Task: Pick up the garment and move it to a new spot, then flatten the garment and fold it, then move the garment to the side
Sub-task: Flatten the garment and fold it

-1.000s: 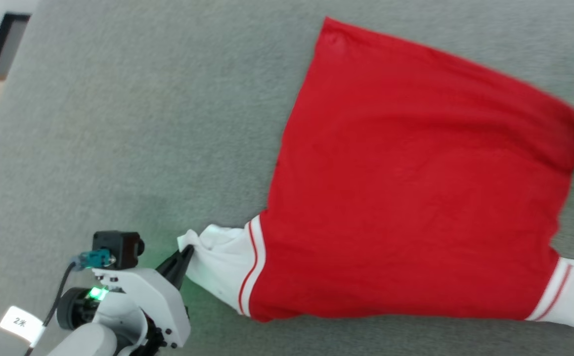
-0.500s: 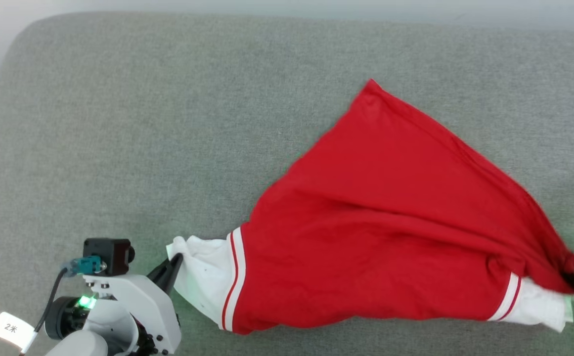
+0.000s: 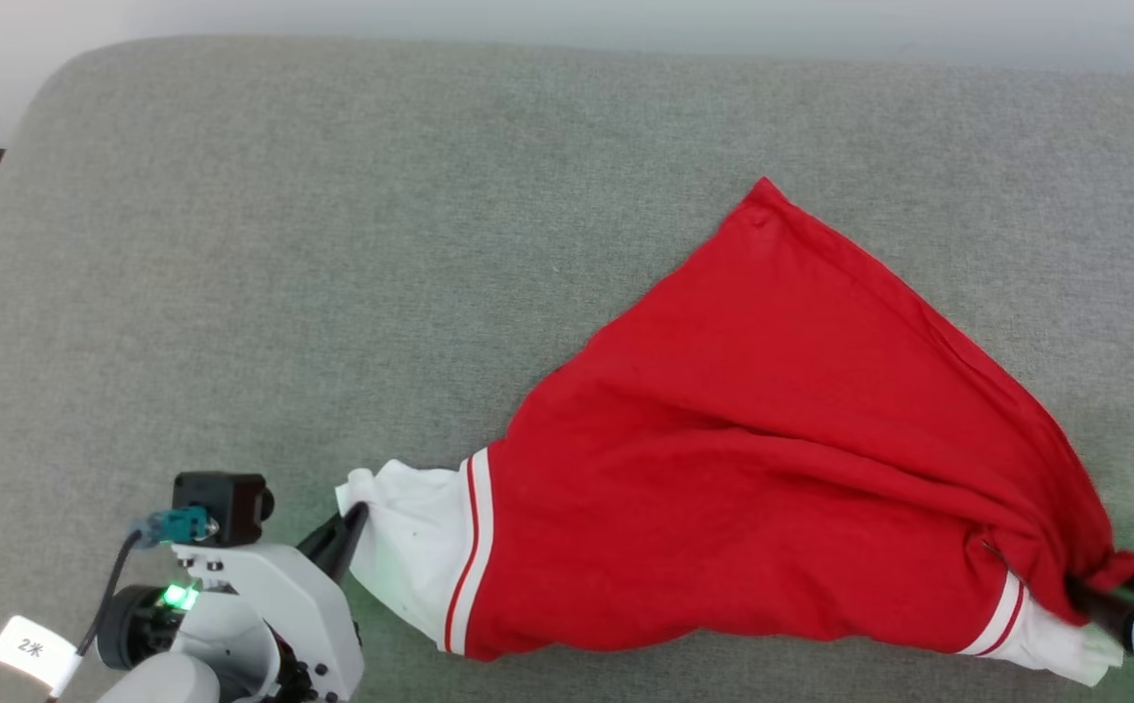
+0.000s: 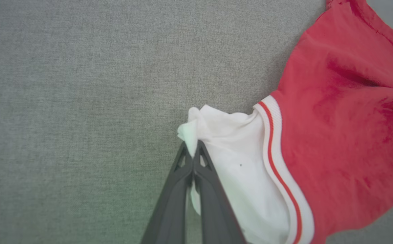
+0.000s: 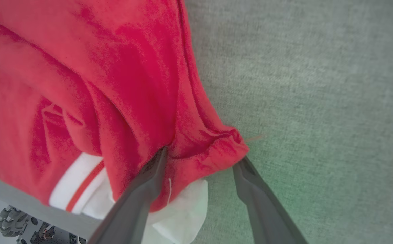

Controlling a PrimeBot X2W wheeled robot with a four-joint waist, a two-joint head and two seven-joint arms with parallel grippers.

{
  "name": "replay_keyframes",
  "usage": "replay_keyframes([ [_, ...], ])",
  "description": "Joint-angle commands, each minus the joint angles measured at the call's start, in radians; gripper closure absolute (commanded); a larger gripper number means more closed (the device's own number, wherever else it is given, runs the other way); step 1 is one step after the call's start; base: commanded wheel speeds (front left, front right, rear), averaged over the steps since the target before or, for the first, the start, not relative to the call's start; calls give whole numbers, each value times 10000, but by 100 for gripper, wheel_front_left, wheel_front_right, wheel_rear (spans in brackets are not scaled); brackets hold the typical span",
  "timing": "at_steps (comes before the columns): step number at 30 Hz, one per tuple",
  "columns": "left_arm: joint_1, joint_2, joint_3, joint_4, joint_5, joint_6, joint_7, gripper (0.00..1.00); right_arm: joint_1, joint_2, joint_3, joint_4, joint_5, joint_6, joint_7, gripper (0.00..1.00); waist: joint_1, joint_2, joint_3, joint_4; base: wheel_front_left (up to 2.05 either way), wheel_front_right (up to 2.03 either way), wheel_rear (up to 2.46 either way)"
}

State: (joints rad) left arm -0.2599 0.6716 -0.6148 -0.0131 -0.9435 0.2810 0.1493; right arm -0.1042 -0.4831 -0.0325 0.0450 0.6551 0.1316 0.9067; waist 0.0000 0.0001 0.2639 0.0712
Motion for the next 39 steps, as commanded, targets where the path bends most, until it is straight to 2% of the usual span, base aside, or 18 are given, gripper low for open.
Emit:
replay_keyframes([
  [1, -47, -47, -48, 35, 27, -70, -43, 100, -85, 35, -175, -205, -26, -19, -108, 0, 0, -1, -50, 72, 0, 0, 0],
  [9, -126, -169, -194, 94, 158, -148, -121, 100, -1006, 529, -833, -1774, -407, -18, -564, 0, 0, -1, -118, 380, 0, 0, 0],
  [16, -335, -376, -345, 138, 217, -270, -131, 100, -2660, 649, 74, -1801, -1143, -18, -1839, 0, 0, -1, 2, 800, 0, 0, 0],
  [20, -564, -558, -463, 207, 291, -390, -122, 100, -3890, 326, 1027, -909, -1540, -18, -2795, 0, 0, -1, 192, 1104, 0, 0, 0],
  [26, -1016, -908, -684, 412, 418, -630, -130, 100, -5736, -36, 2730, 1264, -1710, -18, -3804, 0, 0, -1, 620, 1608, 0, 0, 0],
  [33, -1533, -1394, -962, 874, 509, -996, -159, 100, -7539, -286, 4471, 3992, -1151, -18, -3780, 0, 0, -1, 999, 2195, 0, 0, 0],
  [39, -1816, -1764, -1125, 1279, 518, -1243, -248, 100, -8572, -429, 5717, 5651, -476, -18, -3219, 0, 0, -1, 1222, 2635, 0, 0, 0],
])
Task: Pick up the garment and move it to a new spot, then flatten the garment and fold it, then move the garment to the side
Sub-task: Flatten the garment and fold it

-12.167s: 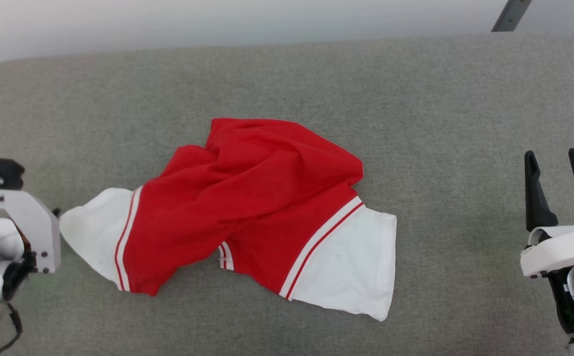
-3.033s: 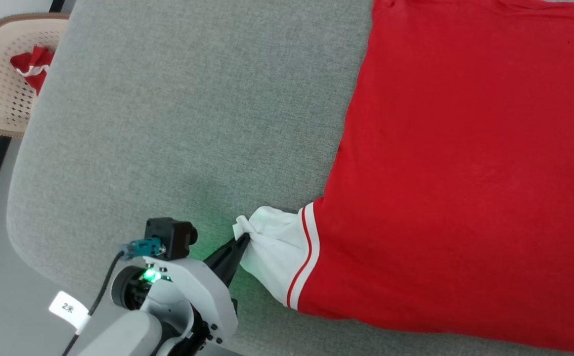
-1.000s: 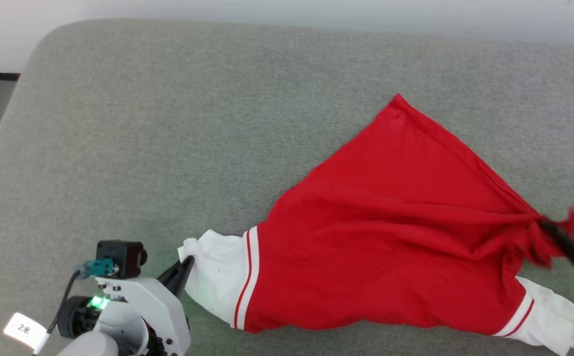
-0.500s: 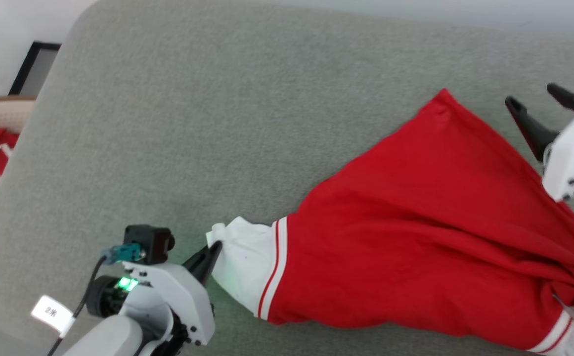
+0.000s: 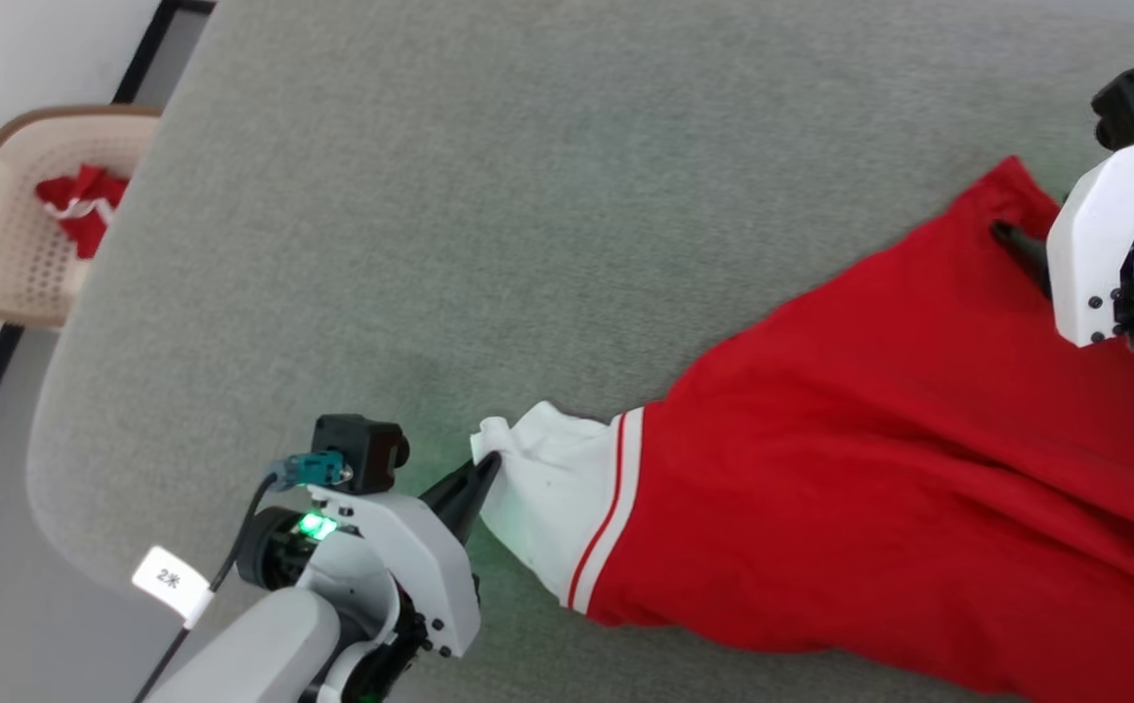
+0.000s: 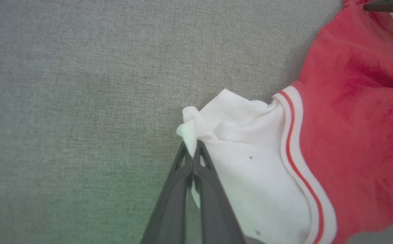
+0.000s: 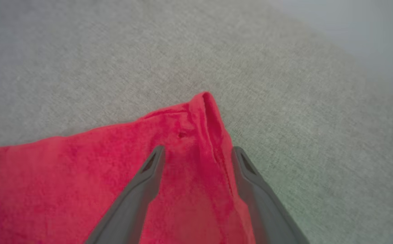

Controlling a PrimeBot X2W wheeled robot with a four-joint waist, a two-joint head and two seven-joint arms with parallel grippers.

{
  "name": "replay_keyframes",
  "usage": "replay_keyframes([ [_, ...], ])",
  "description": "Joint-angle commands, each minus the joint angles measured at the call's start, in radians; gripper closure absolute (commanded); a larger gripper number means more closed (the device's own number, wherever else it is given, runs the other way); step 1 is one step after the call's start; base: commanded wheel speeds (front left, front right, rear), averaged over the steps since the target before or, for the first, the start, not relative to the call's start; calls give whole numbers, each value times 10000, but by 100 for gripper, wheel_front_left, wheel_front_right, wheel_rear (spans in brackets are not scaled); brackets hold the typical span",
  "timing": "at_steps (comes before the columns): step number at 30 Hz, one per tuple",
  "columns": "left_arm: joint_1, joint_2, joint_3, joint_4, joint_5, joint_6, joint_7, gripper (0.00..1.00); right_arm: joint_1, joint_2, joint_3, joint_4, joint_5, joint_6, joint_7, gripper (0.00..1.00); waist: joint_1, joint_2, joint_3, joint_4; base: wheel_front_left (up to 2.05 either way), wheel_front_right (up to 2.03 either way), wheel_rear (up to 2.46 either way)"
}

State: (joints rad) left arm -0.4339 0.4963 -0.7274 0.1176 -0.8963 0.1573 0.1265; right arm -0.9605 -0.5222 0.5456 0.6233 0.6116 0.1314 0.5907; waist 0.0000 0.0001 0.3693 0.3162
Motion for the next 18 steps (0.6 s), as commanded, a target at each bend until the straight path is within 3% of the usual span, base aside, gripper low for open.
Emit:
replay_keyframes([
  [1, -128, -64, -16, 30, 45, -64, -48, 100, -181, -56, 79, 115, 63, -16, 38, 0, 0, -1, 213, 250, 0, 0, 0],
  [9, -388, -370, -103, 493, -12, -344, -205, 100, -859, -48, 1265, 1768, 707, -16, 743, 0, 0, -1, 443, 598, 0, 0, 0],
  [10, -404, -397, -113, 549, -23, -376, -214, 100, -877, -22, 1434, 1945, 818, -16, 942, 56, 0, -1, 449, 617, 0, 0, 0],
  [11, -424, -419, -118, 607, -37, -391, -228, 100, -863, -12, 1594, 2113, 967, -16, 1184, 100, 0, -1, 446, 628, 0, 0, 0],
  [18, -501, -259, -33, 828, -133, -501, -151, 100, -1522, -136, 1914, 2634, 1207, -17, 1137, 100, 0, -1, 241, 383, 0, 0, 0],
])
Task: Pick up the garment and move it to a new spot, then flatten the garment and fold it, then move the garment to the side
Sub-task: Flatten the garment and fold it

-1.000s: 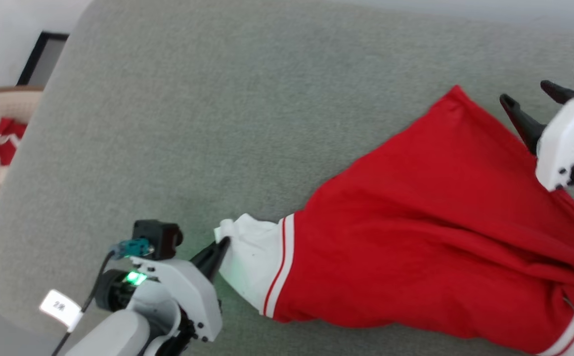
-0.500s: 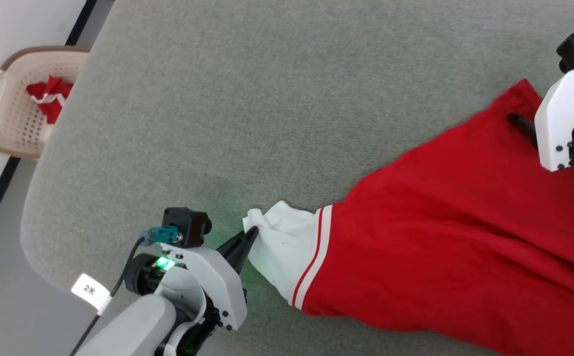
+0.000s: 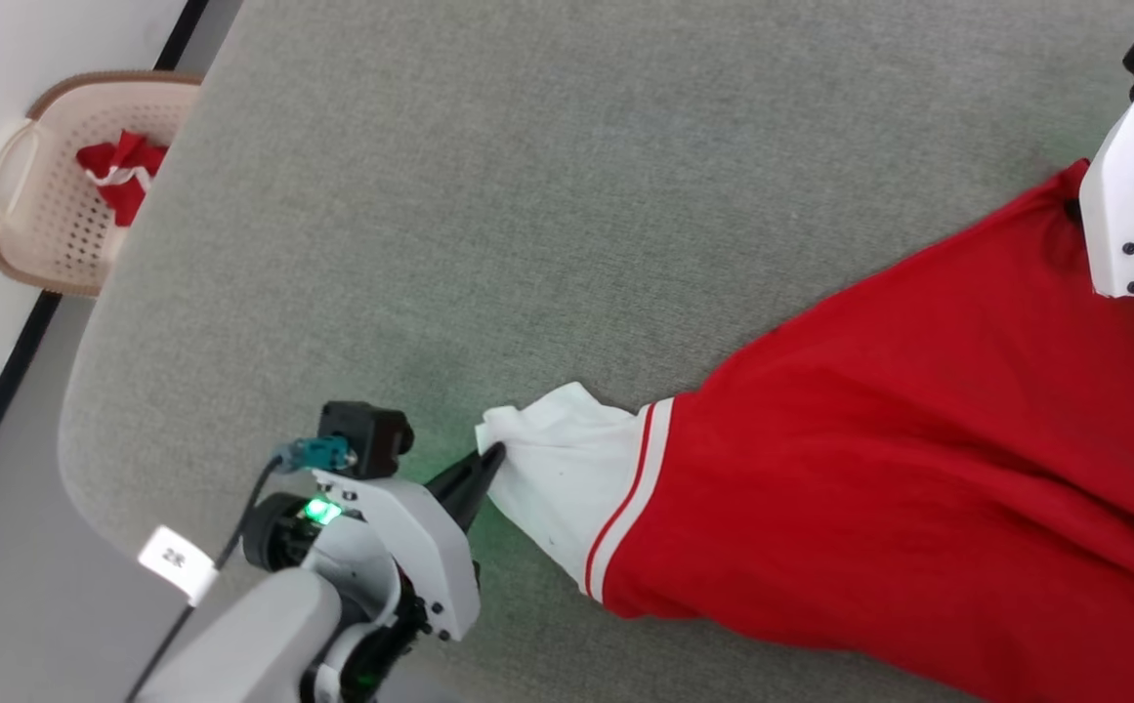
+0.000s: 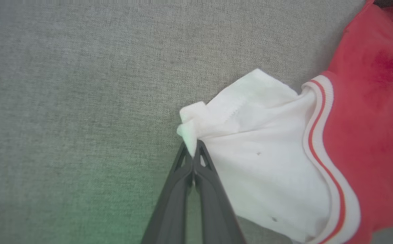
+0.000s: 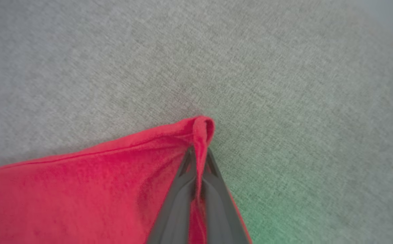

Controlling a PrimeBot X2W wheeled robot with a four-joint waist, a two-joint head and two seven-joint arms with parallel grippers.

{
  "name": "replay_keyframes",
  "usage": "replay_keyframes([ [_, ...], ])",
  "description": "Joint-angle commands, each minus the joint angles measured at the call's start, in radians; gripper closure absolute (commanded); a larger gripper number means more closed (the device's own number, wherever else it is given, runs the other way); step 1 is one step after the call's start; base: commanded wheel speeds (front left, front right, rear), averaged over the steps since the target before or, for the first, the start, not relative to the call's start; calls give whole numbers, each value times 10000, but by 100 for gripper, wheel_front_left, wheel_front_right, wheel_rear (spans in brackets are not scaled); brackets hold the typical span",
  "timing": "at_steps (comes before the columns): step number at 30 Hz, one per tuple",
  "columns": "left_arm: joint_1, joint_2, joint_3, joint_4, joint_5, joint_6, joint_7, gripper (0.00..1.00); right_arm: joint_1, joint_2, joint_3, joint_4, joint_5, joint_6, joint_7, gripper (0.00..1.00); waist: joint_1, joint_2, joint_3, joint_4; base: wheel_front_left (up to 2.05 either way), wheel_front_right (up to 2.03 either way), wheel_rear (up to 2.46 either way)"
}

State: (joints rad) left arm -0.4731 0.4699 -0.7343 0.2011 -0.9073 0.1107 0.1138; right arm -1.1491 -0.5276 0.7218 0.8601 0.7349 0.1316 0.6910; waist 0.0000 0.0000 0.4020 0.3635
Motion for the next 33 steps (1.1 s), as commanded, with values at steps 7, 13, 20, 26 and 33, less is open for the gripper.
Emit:
replay_keyframes([
  [7, -841, 792, 419, -624, -78, 79, 668, 100, -175, -310, 479, -471, 430, -18, -748, 100, 0, 0, -667, -683, 0, 0, 0],
  [13, -2135, 1830, 915, -1217, -33, 212, 1799, 100, -391, -771, 856, -1374, 766, -19, -1275, 100, 0, 0, -1310, -1413, 0, 0, 0],
  [20, -4186, 2560, 1278, -1401, 335, 226, 3019, 100, -742, -1087, 556, -1962, 935, -19, -2249, 100, 0, 0, -1908, -2139, 0, 0, 0],
  [26, -5973, 2657, 1385, -799, 849, -56, 3390, 100, -986, -1034, 38, -2272, 696, -19, -2991, 100, 0, 0, -2400, -2637, 0, 0, 0],
  [33, -7616, 2452, 1339, 482, 1397, -483, 3273, 100, -1232, -868, -640, -2787, 139, -19, -3505, 100, 0, 0, -2804, -3043, 0, 0, 0],
])
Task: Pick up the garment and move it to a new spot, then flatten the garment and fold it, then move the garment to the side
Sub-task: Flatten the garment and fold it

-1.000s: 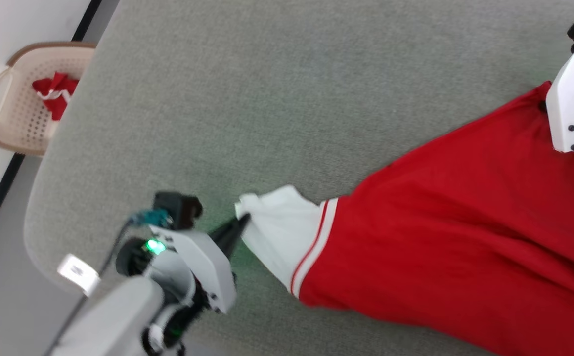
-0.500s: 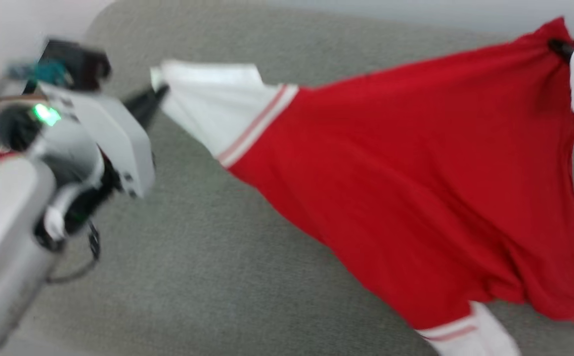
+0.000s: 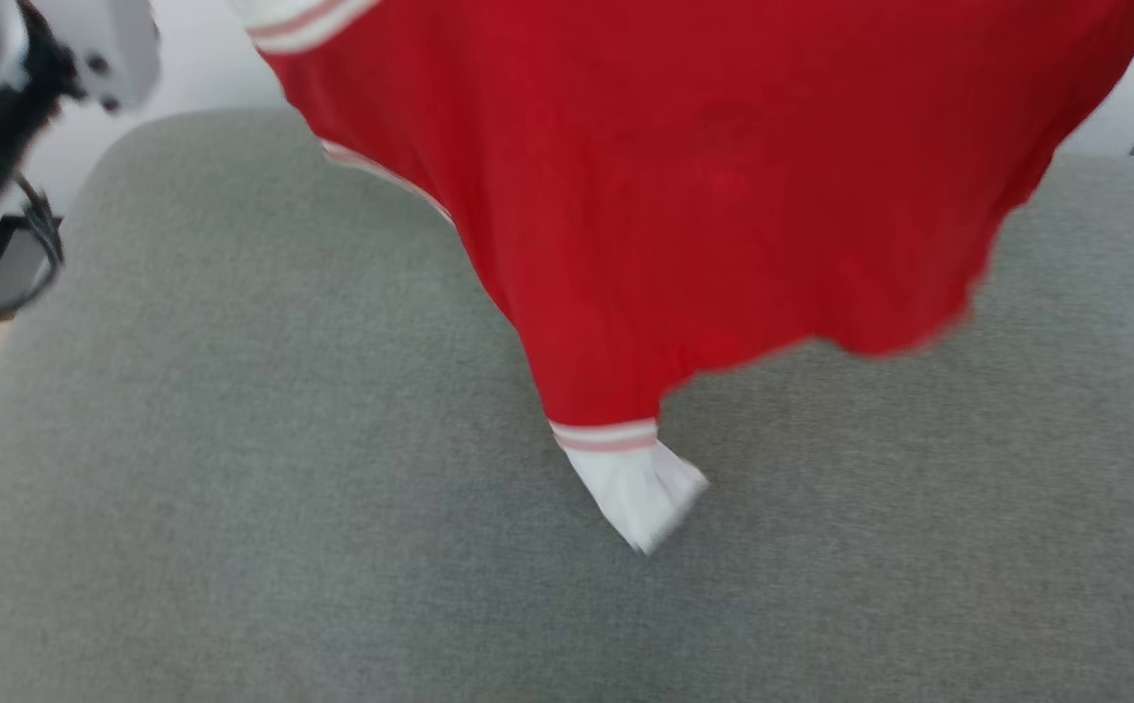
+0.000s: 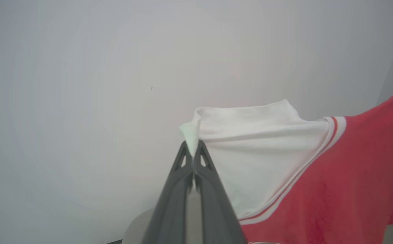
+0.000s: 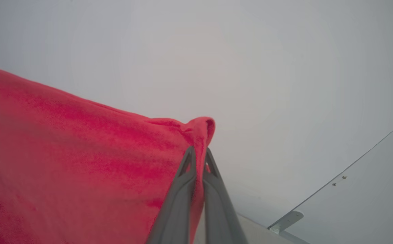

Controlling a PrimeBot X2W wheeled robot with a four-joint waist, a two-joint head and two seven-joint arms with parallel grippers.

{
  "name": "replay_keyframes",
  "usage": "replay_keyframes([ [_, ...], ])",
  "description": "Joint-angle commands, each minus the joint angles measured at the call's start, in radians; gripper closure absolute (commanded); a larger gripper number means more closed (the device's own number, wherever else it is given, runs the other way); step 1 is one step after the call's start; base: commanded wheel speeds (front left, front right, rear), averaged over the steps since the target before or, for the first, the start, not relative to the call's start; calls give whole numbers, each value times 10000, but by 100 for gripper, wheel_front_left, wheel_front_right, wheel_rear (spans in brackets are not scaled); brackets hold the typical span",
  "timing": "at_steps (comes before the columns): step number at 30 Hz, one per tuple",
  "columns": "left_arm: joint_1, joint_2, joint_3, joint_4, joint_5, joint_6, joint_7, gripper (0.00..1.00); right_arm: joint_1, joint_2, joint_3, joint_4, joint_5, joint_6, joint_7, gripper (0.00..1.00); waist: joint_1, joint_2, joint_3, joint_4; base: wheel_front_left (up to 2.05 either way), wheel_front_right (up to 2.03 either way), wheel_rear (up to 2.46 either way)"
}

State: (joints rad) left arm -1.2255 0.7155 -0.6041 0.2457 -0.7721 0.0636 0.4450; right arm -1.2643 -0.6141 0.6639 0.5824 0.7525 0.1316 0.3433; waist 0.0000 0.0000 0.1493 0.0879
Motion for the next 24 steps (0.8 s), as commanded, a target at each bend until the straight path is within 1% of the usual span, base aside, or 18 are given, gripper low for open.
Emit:
replay_keyframes([
  [1, -277, -70, 37, 246, 101, -70, -82, 100, -104, 16, -161, -104, -104, -19, -79, 100, 0, 0, -306, -317, 0, 0, 0],
  [8, -1449, -440, 36, 1438, 450, -455, -696, 100, -170, 157, -898, -646, -676, -19, -204, 100, 0, 0, -375, -451, 0, 0, 0],
  [13, -2042, -612, 69, 1994, 695, -585, -1191, 100, -147, 213, -1402, -831, -1049, -19, -221, 100, 0, 0, -242, -461, 0, 0, 0],
  [19, -2833, -975, 121, 2845, 858, -781, -1914, 100, -261, 335, -2114, -1020, -1576, -19, -217, 100, 0, 0, 315, -432, 0, 0, 0],
  [24, -3491, -1257, 68, 3544, 1048, -932, -2411, 100, -516, 609, -2655, -993, -2055, -19, -320, 100, 0, 0, 1136, -434, 0, 0, 0],
])
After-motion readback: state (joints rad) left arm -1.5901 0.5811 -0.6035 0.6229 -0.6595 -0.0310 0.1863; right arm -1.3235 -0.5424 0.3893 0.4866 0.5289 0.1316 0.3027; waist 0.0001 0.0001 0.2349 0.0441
